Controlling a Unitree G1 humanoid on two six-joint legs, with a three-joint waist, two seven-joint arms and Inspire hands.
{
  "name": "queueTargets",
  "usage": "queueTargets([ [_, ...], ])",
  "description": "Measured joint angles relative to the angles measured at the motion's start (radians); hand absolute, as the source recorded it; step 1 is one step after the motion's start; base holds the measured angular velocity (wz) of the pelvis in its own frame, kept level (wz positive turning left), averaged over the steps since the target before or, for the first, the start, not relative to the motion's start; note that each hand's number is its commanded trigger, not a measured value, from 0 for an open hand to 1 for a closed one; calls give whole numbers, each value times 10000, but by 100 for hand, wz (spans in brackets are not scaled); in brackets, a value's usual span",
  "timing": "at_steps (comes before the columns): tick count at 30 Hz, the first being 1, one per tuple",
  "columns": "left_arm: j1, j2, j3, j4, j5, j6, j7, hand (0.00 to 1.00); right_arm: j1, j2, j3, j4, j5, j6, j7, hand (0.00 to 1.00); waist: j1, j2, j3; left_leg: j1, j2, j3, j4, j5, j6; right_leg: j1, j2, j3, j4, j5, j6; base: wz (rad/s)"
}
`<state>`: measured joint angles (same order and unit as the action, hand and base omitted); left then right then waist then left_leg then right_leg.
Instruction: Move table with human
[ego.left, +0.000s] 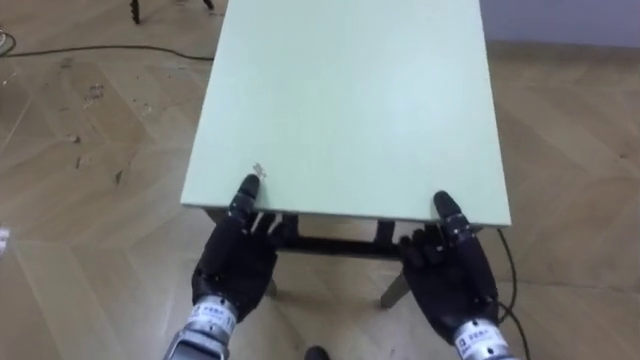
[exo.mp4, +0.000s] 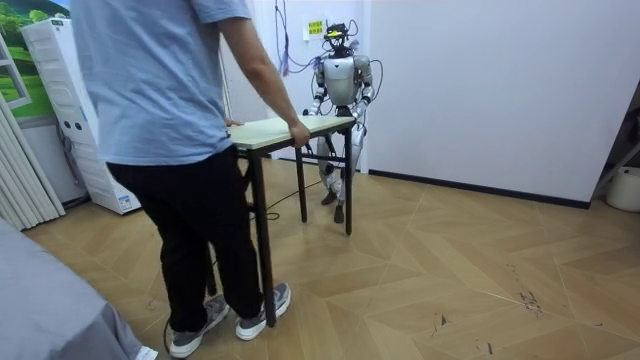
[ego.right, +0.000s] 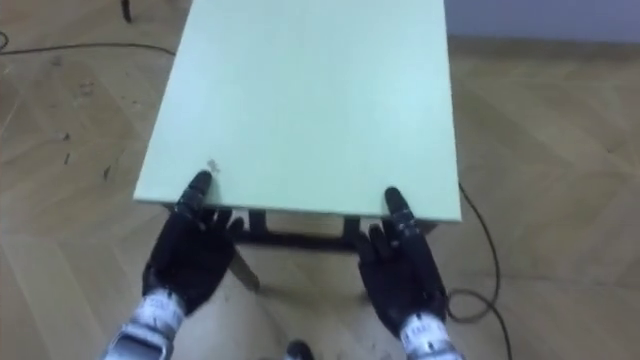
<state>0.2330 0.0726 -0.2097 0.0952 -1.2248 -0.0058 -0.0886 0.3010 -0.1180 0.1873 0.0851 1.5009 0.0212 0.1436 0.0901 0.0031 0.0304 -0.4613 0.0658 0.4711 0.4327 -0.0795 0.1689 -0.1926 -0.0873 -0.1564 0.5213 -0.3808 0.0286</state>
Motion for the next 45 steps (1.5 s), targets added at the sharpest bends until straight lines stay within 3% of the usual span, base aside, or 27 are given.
queueTargets([
  [1, -16, 10, -15, 35, 3, 8, 0, 100, 1, 13, -6, 31, 19, -1, 0, 100, -4, -10, 1, 8, 10, -38, -175, 216, -516, -14, 39, -90, -107, 144, -123, 21],
  [2, -103, 9, -38, 144, 3, 49, 0, 100, -6, 11, -13, 74, 20, -51, 1, 100, 12, -85, 15, -7, -85, -234, -651, 928, -2016, -103, 45, -152, -421, 534, -391, 8],
  [3, -83, 6, -16, 157, 2, 81, -32, 100, -38, -5, -19, 78, 4, -69, 10, 100, 93, -147, 30, -161, -35, -820, -518, 1265, -2581, -223, -130, -399, -685, 896, -468, -19],
  [4, 14, -25, 63, 164, -2, 96, -95, 100, -88, 9, 14, 166, -53, -57, 10, 100, 234, -138, 30, -229, 188, -1061, 116, 930, -2319, -229, -139, -541, -720, 1034, -336, -72],
  [5, 332, -42, 199, 170, -45, 123, -206, 100, -188, 125, 135, 482, -147, -59, 10, 100, 356, -122, 23, -269, 771, -1461, 1920, -20, -1852, -174, -91, -822, -705, 1153, -430, -82],
  [6, 601, -41, 338, 168, -78, 134, -378, 100, -198, 194, 225, 618, -188, -68, 9, 100, 394, -125, 21, -223, 1315, -1933, 3476, -826, -1857, -201, 34, -1009, -661, 1278, -500, -67],
  [8, 759, -41, 387, 166, -41, 141, -583, 100, -174, 280, 265, 628, -216, -100, 18, 100, 281, -124, -3, 114, 1903, -2861, 4902, -1495, -1965, -452, 44, -1265, -351, 1367, -507, -12],
  [11, 724, -79, 390, 166, 20, 302, -593, 100, -193, 270, 225, 628, -331, -312, 31, 100, -25, -177, -18, 1631, 2639, -4069, 4731, -1913, -2416, -1208, -199, -1406, 403, 1368, -493, 6],
  [12, 717, -82, 391, 166, 20, 369, -575, 100, -212, 227, 193, 639, -429, -377, 30, 100, -18, -135, 1, 1999, 2395, -4418, 4038, -2099, -2782, -1482, -319, -1500, 926, 1343, -482, -8],
  [13, 717, -56, 346, 167, 21, 416, -535, 100, -186, 293, 195, 658, -476, -385, 30, 100, -26, -104, 31, 2118, 2155, -4420, 3699, -2139, -2816, -1619, -287, -1392, 1000, 1365, -609, 7],
  [14, 701, 120, 327, 155, 20, 452, -519, 100, -38, 345, 243, 649, -515, -382, 102, 100, -76, -223, -142, 2276, 1940, -4572, 2717, -2088, -2874, -1775, 233, -1162, 681, 1487, -961, 36],
  [15, 670, 298, 307, 50, 27, 459, -547, 100, 124, 329, 297, 596, -501, -358, 322, 100, -195, -535, -408, 2489, 1599, -4855, 1400, -1897, -3200, -1780, 742, -1221, -376, 1681, -1332, 43],
  [16, 593, 203, 315, 40, 79, 460, -587, 100, 105, 201, 236, 503, -497, -364, 433, 100, -235, -451, -385, 2471, 1642, -4977, 1307, -1961, -3181, -1835, 802, -1272, -661, 1922, -1491, 23],
  [17, 658, -140, 419, -20, 105, 510, -689, 100, -72, -53, 127, 364, -522, -429, 483, 100, -265, 190, -157, 2536, 2005, -4889, 2338, -2137, -3092, -1810, 875, -1583, -701, 2093, -1560, 0],
  [18, 695, -273, 358, -18, 4, 755, -696, 100, -192, -68, 104, 380, -560, -617, 467, 100, -335, 692, -78, 2926, 2134, -4736, 2714, -2171, -3070, -1816, 880, -1800, -520, 2109, -1580, 7],
  [19, 666, -274, 312, -20, -44, 863, -685, 100, -235, -83, 99, 382, -562, -741, 467, 100, -446, 836, -60, 3145, 2139, -4662, 2654, -2172, -3068, -1848, 817, -1920, -490, 2110, -1577, 32],
  [22, 289, -260, 292, -22, -96, 735, -566, 100, -511, -67, -29, 374, -421, -767, 409, 100, -1108, 787, 6, 3957, 1854, -4444, 1750, -2286, -3101, -2379, 288, -2362, -174, 2204, -1515, 59],
  [25, -511, -229, 275, 78, -105, 555, -280, 100, -970, -43, -129, 358, -233, -792, 443, 100, -1309, 787, 11, 4349, 1659, -3849, -78, -3033, -3122, -3208, -102, -2450, -186, 2914, -1419, 28],
  [27, -961, -253, 180, 412, -117, 409, -219, 100, -1135, -29, -258, 363, -275, -791, 457, 100, -1399, 780, 9, 4236, 1052, -3323, -906, -3409, -2955, -3681, -662, -2384, -276, 3615, -1199, 19],
  [30, -892, -251, 115, 683, -155, 370, -227, 100, -895, 65, -404, 473, -560, -613, 526, 100, -1458, 619, -26, 3756, 241, -2744, -204, -3481, -2459, -3660, -1207, -1972, -1006, 4835, -880, -12],
  [31, -825, -252, 103, 685, -190, 369, -229, 100, -856, 64, -408, 477, -570, -557, 526, 100, -1454, 607, -28, 3659, 146, -2617, -6, -3531, -2345, -3630, -1249, -1949, -1213, 5156, -858, -35],
  [34, -793, -239, 95, 935, -196, 360, -249, 100, -863, 116, -634, 802, -633, -142, 586, 100, -1681, 538, -39, 3081, -214, -2193, 778, -3611, -1599, -3473, -1435, -1657, -2389, 7156, -335, -2],
  [35, -768, -179, 77, 978, -230, 351, -249, 100, -826, 143, -682, 861, -633, 32, 586, 100, -1742, 534, -40, 2883, -50, -1570, 1083, -3607, -1316, -3475, -1564, -1500, -2219, 7423, -25, 33],
  [36, -883, -152, -59, 1209, -221, 355, -245, 100, -555, 208, -848, 867, -625, 162, 617, 100, -1826, 568, -22, 2795, 180, -1060, 1403, -3593, -1194, -3595, -1779, -1351, -265, 5886, 21, 46],
  [39, -763, -90, -182, 1281, -9, 352, -250, 100, 18, 232, -927, 844, -511, 406, 931, 100, -1838, 456, -86, 2783, 253, -590, 1607, -3500, -863, -3211, -2104, -829, 4664, 3038, 83, 42],
  [43, -610, -102, -209, 1000, -12, 298, -256, 100, -27, 194, -875, 636, -527, 378, 927, 100, -1624, 299, -154, 2095, -114, -530, 1987, -3392, -580, -1166, -2351, -334, 5838, 2204, 393, -14],
  [45, -526, -238, -27, 754, -21, 169, -254, 100, -410, -15, -499, 546, -499, 90, 813, 100, -1305, 238, -124, 1358, -63, -850, 2612, -3371, -599, -211, -2166, -177, 4357, 809, 895, -56],
])
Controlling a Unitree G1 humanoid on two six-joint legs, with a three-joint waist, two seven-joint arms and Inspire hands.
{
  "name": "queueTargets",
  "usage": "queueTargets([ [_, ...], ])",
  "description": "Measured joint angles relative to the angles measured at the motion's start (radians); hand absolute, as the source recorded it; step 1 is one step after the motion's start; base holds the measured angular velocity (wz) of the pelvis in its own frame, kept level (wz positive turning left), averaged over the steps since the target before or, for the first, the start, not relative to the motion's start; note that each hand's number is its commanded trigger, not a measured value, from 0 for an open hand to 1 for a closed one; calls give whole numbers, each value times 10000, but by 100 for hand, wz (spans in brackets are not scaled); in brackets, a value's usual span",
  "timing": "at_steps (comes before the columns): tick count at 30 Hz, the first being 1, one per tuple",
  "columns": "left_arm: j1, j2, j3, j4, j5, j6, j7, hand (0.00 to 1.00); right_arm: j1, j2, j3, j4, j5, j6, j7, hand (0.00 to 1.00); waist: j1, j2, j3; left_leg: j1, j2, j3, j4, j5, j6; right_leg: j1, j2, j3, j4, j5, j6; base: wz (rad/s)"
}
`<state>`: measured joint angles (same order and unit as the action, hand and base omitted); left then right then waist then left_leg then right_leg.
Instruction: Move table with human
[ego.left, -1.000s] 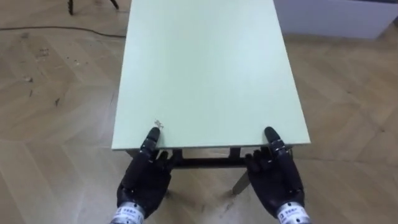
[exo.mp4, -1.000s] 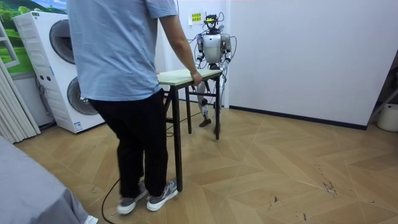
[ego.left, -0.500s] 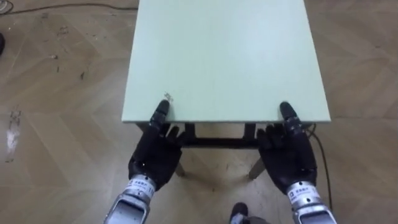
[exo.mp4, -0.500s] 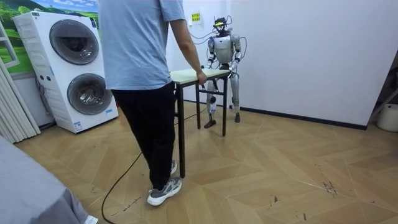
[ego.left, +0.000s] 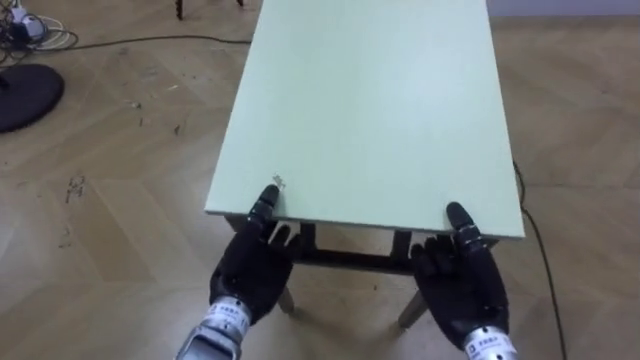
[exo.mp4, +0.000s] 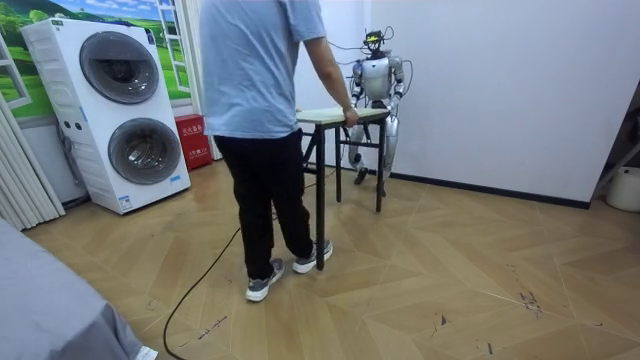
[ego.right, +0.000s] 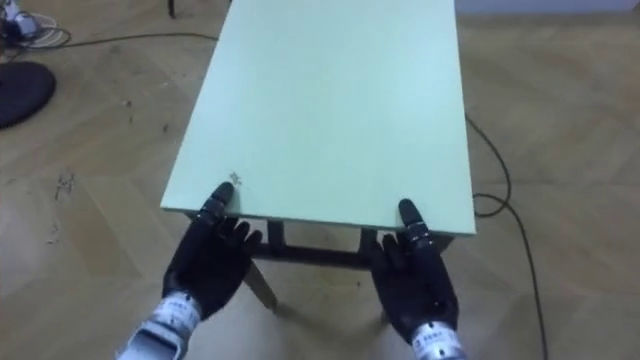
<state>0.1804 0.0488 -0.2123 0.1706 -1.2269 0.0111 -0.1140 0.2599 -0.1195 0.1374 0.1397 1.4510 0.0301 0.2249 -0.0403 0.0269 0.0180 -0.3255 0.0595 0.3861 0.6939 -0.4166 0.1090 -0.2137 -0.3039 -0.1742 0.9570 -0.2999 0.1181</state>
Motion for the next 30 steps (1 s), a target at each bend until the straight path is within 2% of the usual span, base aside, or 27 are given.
queueTargets([
  [1, 60, -20, 65, -18, -3, -12, 2, 100, -54, -25, 71, 1, 0, -13, -92, 100, 81, 15, -5, -143, 17, -266, 135, 64, -86, 128, 218, -79, -381, -214, -13, -55],
  [2, 213, -7, 55, -114, -12, 4, 24, 100, -55, 2, 168, 20, 9, -77, -176, 100, 162, 56, 26, -498, 207, -639, 568, 319, -47, 502, 700, -93, -1162, -249, -41, -8],
  [3, 360, 80, 15, -371, -1, 36, 98, 100, 21, 82, 182, 17, 32, -80, -148, 100, 163, -32, 81, -1080, 244, -778, 953, 665, -31, 913, 981, 45, -2043, -325, -76, 12],
  [4, 352, 84, -49, -478, 23, 41, 141, 100, 67, 68, 155, -38, 83, -127, -79, 100, 160, -114, 68, -1304, -42, -763, 442, 828, -50, 922, 973, 80, -2335, -400, -40, 31],
  [5, 313, 124, -159, -820, 94, 39, 210, 100, 59, 17, 88, -209, 161, -263, 65, 100, 107, -93, 17, -1686, -355, -424, -830, 1606, 530, 669, 985, -22, -2608, -671, 55, 25],
  [6, 290, 365, -194, -1069, 164, 36, 210, 100, 55, 210, 70, -265, 161, -387, 50, 100, 103, -492, 76, -1854, -375, 34, -954, 1854, 702, 474, 915, 1, -2812, -1093, 50, 13],
  [7, 307, 425, -201, -1097, 208, 37, 207, 100, 58, 236, 43, -265, 161, -425, -5, 100, 155, -544, 98, -1915, -344, 43, -960, 1877, 714, 378, 938, 22, -2965, -1180, 1, -14],
  [9, 583, 570, -151, -1125, 175, 46, 173, 100, 82, 157, 236, -266, 163, -419, -231, 100, 413, -496, 98, -2065, -152, 25, -844, 1920, 643, 522, 1171, 16, -3887, -1369, -174, -43],
  [11, 621, 587, -58, -1119, 170, 82, 196, 100, 82, 134, 380, -262, 172, -461, -244, 100, 677, -378, 136, -2073, -21, -77, -881, 2033, 482, 801, 1369, -154, -4603, -1374, -187, -37],
  [13, 622, 553, -8, -1100, 174, 81, 275, 100, 90, 170, 465, -216, 201, -471, -244, 100, 737, -237, 139, -2037, 36, -195, -965, 2208, 396, 956, 1595, -233, -4870, -1343, -212, -6],
  [15, 657, 529, -20, -1100, 305, 82, 376, 100, 184, 192, 494, -210, 232, -470, -241, 100, 898, -184, 151, -1889, 178, -199, -1364, 2661, 346, 831, 1725, -246, -4661, -1246, -390, 2],
  [16, 664, 531, -27, -1100, 329, 81, 389, 100, 200, 194, 503, -212, 238, -470, -232, 100, 950, -161, 143, -1865, 188, -207, -1478, 2780, 311, 779, 1775, -244, -4633, -1198, -468, -5],
  [17, 655, 531, -27, -1100, 349, 81, 427, 100, 216, 195, 565, -209, 290, -522, -234, 100, 985, -141, 139, -1835, 221, -298, -1719, 3088, 264, 692, 1896, -272, -4556, -1137, -573, 7],
  [18, 644, 518, -44, -1100, 445, 82, 450, 100, 279, 196, 568, -208, 359, -543, -234, 100, 1032, -132, 136, -1804, 224, -433, -2095, 3539, 201, 615, 2031, -318, -4580, -1016, -724, 14],
  [19, 641, 521, -47, -1101, 448, 81, 450, 100, 294, 196, 572, -209, 364, -543, -234, 100, 1040, -133, 136, -1781, 207, -511, -2334, 3789, 97, 555, 2086, -347, -4610, -947, -801, 20],
  [20, 651, 560, -85, -1101, 447, 82, 450, 100, 328, 194, 572, -208, 376, -552, -234, 100, 1048, -122, 138, -1651, 132, -742, -2981, 4303, -349, 490, 2210, -415, -4763, -756, -992, 19],
  [21, 657, 571, -86, -1099, 447, 83, 450, 100, 337, 192, 573, -206, 372, -553, -235, 100, 1056, -129, 141, -1552, 79, -985, -3616, 4950, -1283, 453, 2264, -589, -5046, -456, -1189, 16],
  [22, 667, 556, -87, -1098, 445, 83, 449, 100, 337, 181, 573, -204, 367, -554, -233, 100, 989, -132, 146, -1515, 107, -1134, -3733, 5124, -1597, 463, 2205, -726, -5219, -308, -1317, -11],
  [23, 721, 527, -76, -1071, 445, 81, 435, 100, 329, 181, 604, -156, 366, -565, -235, 100, 1202, -147, 158, -1440, 374, -1258, -3053, 4696, -1495, 465, 2146, -1118, -5320, -118, -1439, -43],
  [24, 849, 516, -38, -1074, 443, 78, 411, 100, 327, 188, 691, -75, 370, -600, -235, 100, 1361, -126, 153, -1332, 722, -1300, -1984, 3874, -1311, 562, 2177, -1554, -5487, 53, -1554, -47],
  [25, 928, 511, 12, -1075, 444, 76, 335, 100, 329, 189, 738, -65, 364, -601, -235, 100, 1351, -120, 148, -1284, 850, -1374, -1504, 3531, -1345, 587, 2191, -1747, -5541, 106, -1604, -29],
  [27, 1109, 503, 116, -1073, 444, 75, 171, 100, 354, 184, 824, -68, 322, -601, -230, 100, 1178, -103, 149, -818, 1253, -1627, -432, 2461, -1508, 606, 2216, -2291, -5551, 191, -1730, 6],
  [28, 1124, 492, 116, -1073, 446, 77, 162, 100, 353, 172, 823, -68, 322, -601, -230, 100, 1127, -89, 147, -639, 1320, -1767, -319, 2244, -1537, 597, 2215, -2420, -5533, 196, -1740, 25],
  [29, 1127, 457, 116, -1074, 450, 82, 157, 100, 341, 152, 805, -70, 322, -602, -229, 100, 977, -57, 137, -258, 1436, -1923, -367, 1902, -1695, 539, 2231, -2504, -5455, 199, -1747, 23],
  [30, 1118, 408, 113, -1071, 478, 98, 163, 100, 310, 119, 773, -81, 297, -604, -223, 100, 800, -1, 142, 0, 1425, -1977, -614, 1712, -1847, 503, 2243, -2529, -5392, 199, -1746, 18],
])
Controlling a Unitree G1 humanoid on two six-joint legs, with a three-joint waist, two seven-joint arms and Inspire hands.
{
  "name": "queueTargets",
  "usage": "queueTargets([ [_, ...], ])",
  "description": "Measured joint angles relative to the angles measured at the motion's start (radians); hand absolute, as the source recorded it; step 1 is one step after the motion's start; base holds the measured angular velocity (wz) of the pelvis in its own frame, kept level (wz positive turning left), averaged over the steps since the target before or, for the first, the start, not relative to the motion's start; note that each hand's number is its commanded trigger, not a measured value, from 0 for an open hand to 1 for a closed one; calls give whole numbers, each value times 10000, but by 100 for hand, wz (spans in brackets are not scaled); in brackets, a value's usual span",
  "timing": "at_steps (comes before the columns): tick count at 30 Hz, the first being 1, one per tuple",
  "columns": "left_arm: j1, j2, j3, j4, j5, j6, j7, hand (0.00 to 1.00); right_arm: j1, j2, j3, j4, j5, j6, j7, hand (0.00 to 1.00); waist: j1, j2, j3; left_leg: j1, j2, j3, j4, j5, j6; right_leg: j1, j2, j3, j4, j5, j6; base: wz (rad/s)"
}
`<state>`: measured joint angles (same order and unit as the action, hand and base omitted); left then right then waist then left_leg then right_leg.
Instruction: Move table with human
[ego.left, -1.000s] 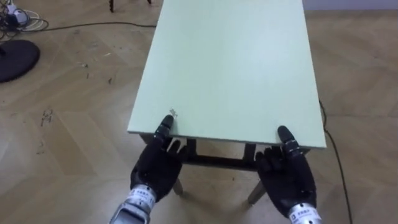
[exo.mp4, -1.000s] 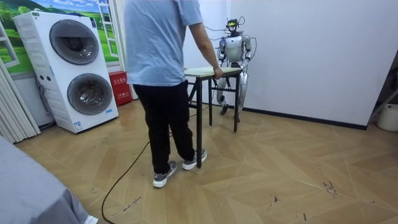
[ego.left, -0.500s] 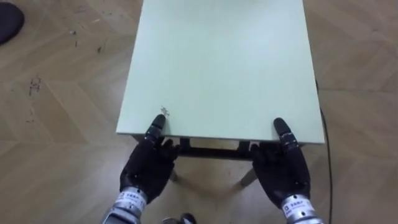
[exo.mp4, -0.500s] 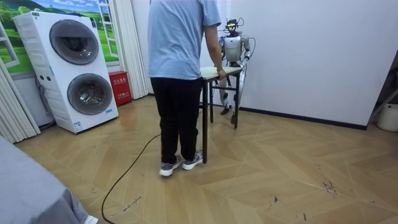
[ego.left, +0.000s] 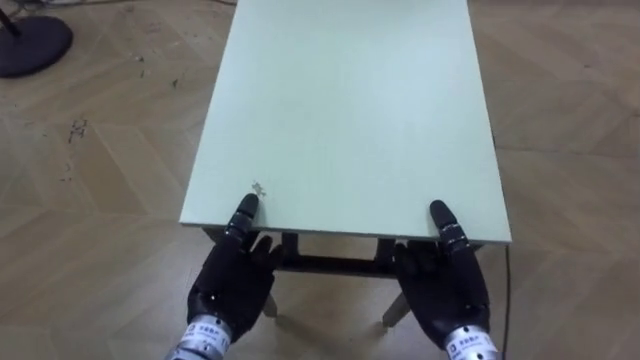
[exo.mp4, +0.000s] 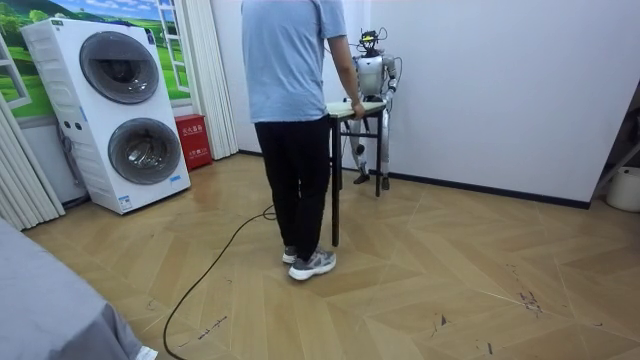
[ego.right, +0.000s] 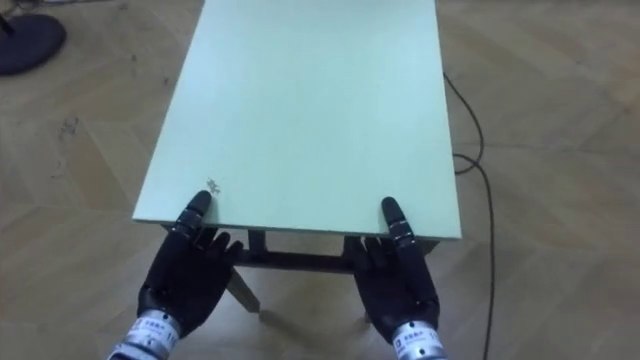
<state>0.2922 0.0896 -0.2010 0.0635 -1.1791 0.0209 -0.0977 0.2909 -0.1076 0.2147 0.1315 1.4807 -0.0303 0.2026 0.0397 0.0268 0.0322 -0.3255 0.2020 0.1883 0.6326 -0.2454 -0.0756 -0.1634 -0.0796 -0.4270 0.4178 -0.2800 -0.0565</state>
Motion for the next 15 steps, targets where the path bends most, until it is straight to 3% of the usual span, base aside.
queueTargets([
  [3, 44, -14, -1, -6, -1, 16, 5, 100, -28, -16, -40, -41, -186, 0, -3, 100, -358, 56, 6, 300, -237, 166, -835, -62, 82, 67, -66, -183, 17, 50, 85, 24],
  [6, 39, -40, -44, -8, -50, 16, 4, 100, -31, -18, -114, -110, -276, -2, -3, 100, -558, 206, 19, 420, -290, 432, -1238, -102, 202, 47, -128, -292, -2, 92, 148, 18],
  [10, 40, -239, -170, 46, -53, 13, 4, 100, -32, -75, -309, -220, -346, -23, -3, 100, -545, 440, 25, 662, -630, 877, -1786, 76, 481, -72, -586, -408, 356, 147, 267, 13],
  [13, 36, -424, -267, 251, -72, 12, 1, 100, -33, -207, -430, -225, -364, -10, -37, 100, -319, 504, 40, 1115, -1026, 1183, -2292, 232, 718, -617, -1188, -64, 1681, 345, 602, -14],
  [14, 38, -433, -294, 326, -96, 9, 3, 100, -29, -198, -422, -204, -380, -10, -66, 100, -347, 498, 83, 1306, -1135, 1073, -2386, 248, 816, -1122, -1535, 278, 2862, 589, 811, 11],
  [15, 43, -421, -286, 389, -94, -41, 3, 100, -19, -156, -395, -174, -432, -10, -67, 100, -345, 556, 125, 1308, -1119, 905, -2240, 180, 917, -1553, -1432, 962, 2685, 444, 1015, 10],
])
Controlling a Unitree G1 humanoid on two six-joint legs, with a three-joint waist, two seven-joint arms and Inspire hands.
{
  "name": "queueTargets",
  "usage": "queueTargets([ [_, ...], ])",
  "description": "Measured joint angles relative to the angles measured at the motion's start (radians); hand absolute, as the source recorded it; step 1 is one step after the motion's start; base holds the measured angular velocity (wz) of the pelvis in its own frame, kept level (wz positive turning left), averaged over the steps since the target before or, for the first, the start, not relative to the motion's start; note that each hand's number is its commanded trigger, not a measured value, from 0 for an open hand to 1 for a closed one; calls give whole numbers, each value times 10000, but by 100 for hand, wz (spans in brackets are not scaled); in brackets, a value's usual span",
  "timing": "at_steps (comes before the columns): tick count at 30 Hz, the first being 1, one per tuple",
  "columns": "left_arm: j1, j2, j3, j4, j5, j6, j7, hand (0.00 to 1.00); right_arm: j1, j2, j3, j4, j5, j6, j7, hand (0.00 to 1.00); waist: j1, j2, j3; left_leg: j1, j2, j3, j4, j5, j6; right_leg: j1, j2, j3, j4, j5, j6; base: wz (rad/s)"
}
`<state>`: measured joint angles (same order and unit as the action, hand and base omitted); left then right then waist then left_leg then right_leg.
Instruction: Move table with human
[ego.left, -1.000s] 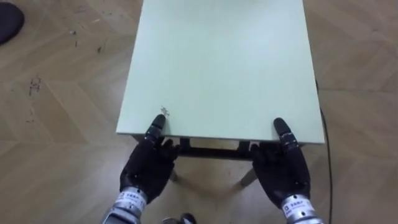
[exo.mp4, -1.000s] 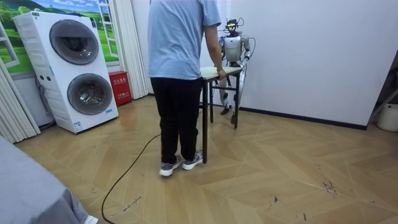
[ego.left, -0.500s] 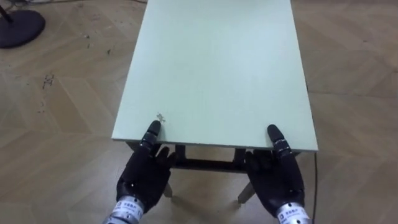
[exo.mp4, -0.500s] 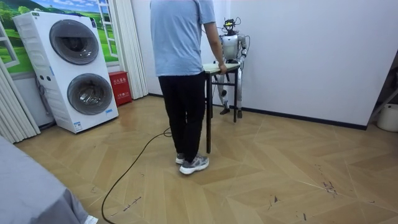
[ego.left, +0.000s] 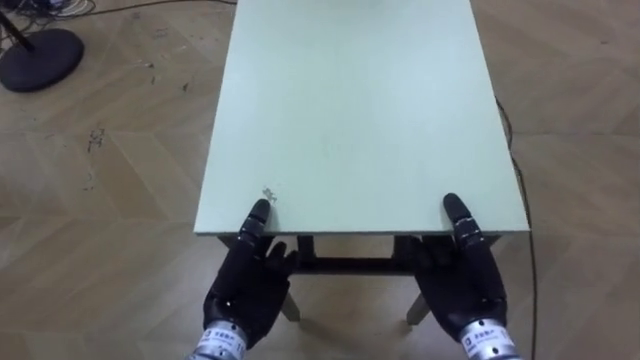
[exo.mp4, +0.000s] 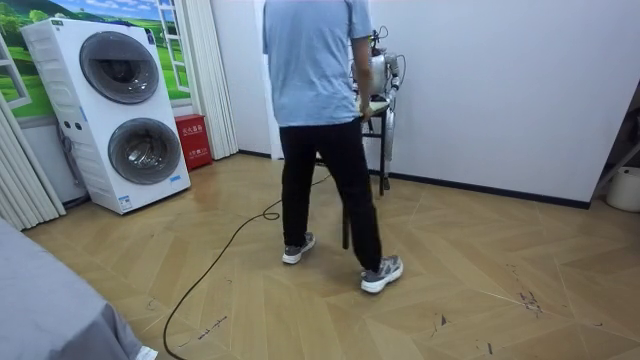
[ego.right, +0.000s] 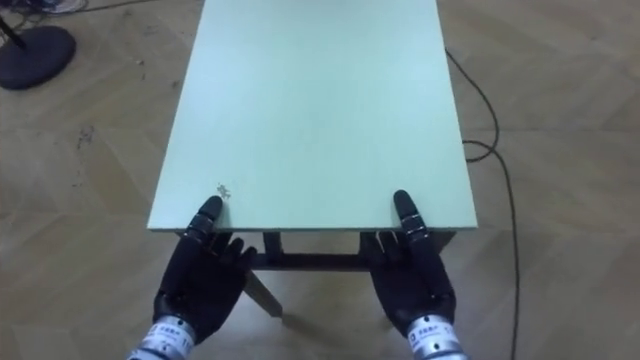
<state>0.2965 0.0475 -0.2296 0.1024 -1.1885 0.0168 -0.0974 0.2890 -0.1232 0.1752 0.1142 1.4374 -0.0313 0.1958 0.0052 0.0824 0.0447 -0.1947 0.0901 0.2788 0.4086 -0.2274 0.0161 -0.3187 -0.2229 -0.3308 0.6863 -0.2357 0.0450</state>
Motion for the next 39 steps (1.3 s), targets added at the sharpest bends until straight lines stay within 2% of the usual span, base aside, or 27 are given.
queueTargets([
  [1, 2, 36, 29, -1, -2, -50, -21, 100, -9, 35, 15, -20, -81, 21, 1, 100, 44, -35, -2, -119, -56, -208, 93, -52, 2, -131, 184, 225, -719, -49, 39, 21],
  [2, -36, 56, 107, 6, -4, -110, -96, 100, -42, 140, -2, -96, -249, 51, 4, 100, 31, -110, 0, -510, -223, -379, 457, -223, 41, -344, 211, 365, -1752, 689, -311, 44],
  [3, -44, -32, 131, 128, -6, -108, -56, 100, -20, 116, -11, -117, -414, 34, 84, 100, -51, 36, -47, -779, -265, -407, 801, -400, 71, -338, 18, 198, -1553, 603, -248, 46],
  [5, 2, -35, 164, 176, -180, -97, -54, 100, -20, 134, 14, -160, -702, 25, 95, 100, -79, 30, -43, -840, -296, -328, 828, -466, 144, -189, -122, -32, -1520, 581, -220, 45],
  [6, 5, -31, 98, 176, -175, -98, -53, 100, 29, 171, 8, -158, -709, 14, 90, 100, -238, -1, -38, -848, -342, -336, 828, -469, 185, 10, -185, -250, -1559, 536, -111, 66],
  [9, 49, 7, -41, 198, -168, -97, -42, 100, 160, 139, -127, -160, -676, 15, 87, 100, -462, -21, -41, -688, -520, -513, 757, -441, 357, 601, -217, -282, -1898, 513, 222, 64],
  [10, 50, 22, -40, 196, -167, -98, -42, 100, 174, 152, -116, -162, -650, 14, 86, 100, -474, -46, -42, -646, -541, -598, 737, -437, 386, 695, -216, -254, -1942, 496, 276, 46],
  [11, 47, 51, -19, 188, -166, -100, -40, 100, 214, 176, -69, -162, -630, 14, 58, 100, -495, -106, -66, -527, -667, -736, 688, -416, 439, 861, -191, -175, -2039, 463, 358, 39],
  [12, 47, 137, -16, 156, -189, -126, -39, 100, 217, 176, 27, -161, -537, 13, 23, 100, -476, -211, -78, -443, -707, -813, 600, -391, 481, 909, -185, 80, -2051, 408, 447, 30],
  [15, 47, 239, -3, 111, -184, -340, 3, 100, 201, 123, 320, -160, -263, -23, -89, 100, -201, -373, -131, -356, -827, -918, 376, -331, 521, 986, -148, 353, -2231, 392, 531, 12],
  [18, 49, 415, 0, 100, -187, -451, 2, 100, 185, 95, 490, -151, -243, -18, -109, 100, -118, -479, -111, -284, -843, -1240, 233, -260, 468, 1415, 49, 399, -2757, 432, 586, 34],
  [21, 116, 419, 0, 100, -189, -449, 4, 100, 195, 96, 505, -129, -243, -13, -132, 100, 269, -620, -105, -72, -848, -1420, 73, -194, 367, 1836, 282, 549, -3250, 468, 591, 19],
  [23, 160, 424, 1, 99, -189, -449, 4, 100, 193, 94, 524, -123, -249, -13, -132, 100, 358, -642, -104, -56, -843, -1676, 12, -151, 296, 2081, 411, 549, -3541, 474, 583, 38],
  [26, 171, 435, -3, 74, -189, -450, -15, 100, 116, 77, 510, -124, -253, -19, -131, 100, 563, -638, -114, -193, -812, -2032, 16, -103, 184, 2399, 615, 514, -3982, 483, 567, 48],
  [28, 177, 433, -14, 11, -188, -451, -42, 100, 37, 27, 485, -124, -252, -26, -131, 100, 600, -620, -121, -354, -781, -2028, -1, -35, 127, 2454, 665, 431, -4017, 481, 564, 66],
  [30, 187, 430, -11, -94, -163, -451, -45, 100, -4, 19, 468, -148, -246, -46, -117, 100, 609, -618, -123, -461, -691, -2033, 25, 13, 118, 2628, 714, -60, -3970, 471, 550, 73],
  [31, 186, 430, -4, -111, -162, -451, -45, 100, -13, 21, 468, -149, -246, -46, -116, 100, 602, -616, -125, -479, -677, -2031, 43, 16, 118, 2708, 724, -187, -3968, 460, 531, 81],
  [33, 175, 429, 0, -123, -169, -450, -46, 100, -16, 35, 458, -152, -244, -46, -87, 100, 506, -586, -143, -589, -672, -2028, 52, 141, 158, 2921, 698, -801, -3812, 389, 413, 93],
  [34, 165, 429, 0, -123, -169, -450, -49, 100, -12, 36, 451, -151, -244, -46, -80, 100, 500, -577, -143, -599, -685, -2097, 28, 186, 159, 2900, 676, -927, -3639, 353, 351, 86],
  [35, 132, 423, 7, -122, -166, -450, -48, 100, 4, 68, 449, -149, -242, -38, -80, 100, 487, -551, -133, -586, -685, -2706, 19, 245, 108, 2691, 672, -856, -3201, 197, 174, 79],
  [36, 72, 405, -6, -118, -167, -451, -49, 100, 10, 183, 448, -150, -247, -31, -82, 100, 517, -560, -137, -627, -781, -3456, 6, 329, -26, 2485, 1057, -312, -3462, -62, -68, 71],
  [37, 39, 427, 33, -118, -167, -457, -49, 100, -30, 222, 457, -150, -258, -23, -84, 100, 559, -561, -138, -681, -838, -3803, -7, 371, -96, 2300, 1304, 14, -3800, -38, -163, 80],
  [38, 0, 362, 146, -53, -166, -452, -54, 100, -113, 167, 456, -140, -286, -18, -101, 100, 435, -427, -193, -887, -914, -4043, -14, 442, -219, 2088, 1541, 241, -4106, 263, -488, 92],
  [39, 29, 326, 167, -57, -158, -339, -77, 100, -175, 52, 434, -136, -287, -22, -104, 100, 338, -272, -237, -1036, -614, -2910, -146, 583, -142, 2141, 1431, -464, -3996, 330, -558, 102],
])
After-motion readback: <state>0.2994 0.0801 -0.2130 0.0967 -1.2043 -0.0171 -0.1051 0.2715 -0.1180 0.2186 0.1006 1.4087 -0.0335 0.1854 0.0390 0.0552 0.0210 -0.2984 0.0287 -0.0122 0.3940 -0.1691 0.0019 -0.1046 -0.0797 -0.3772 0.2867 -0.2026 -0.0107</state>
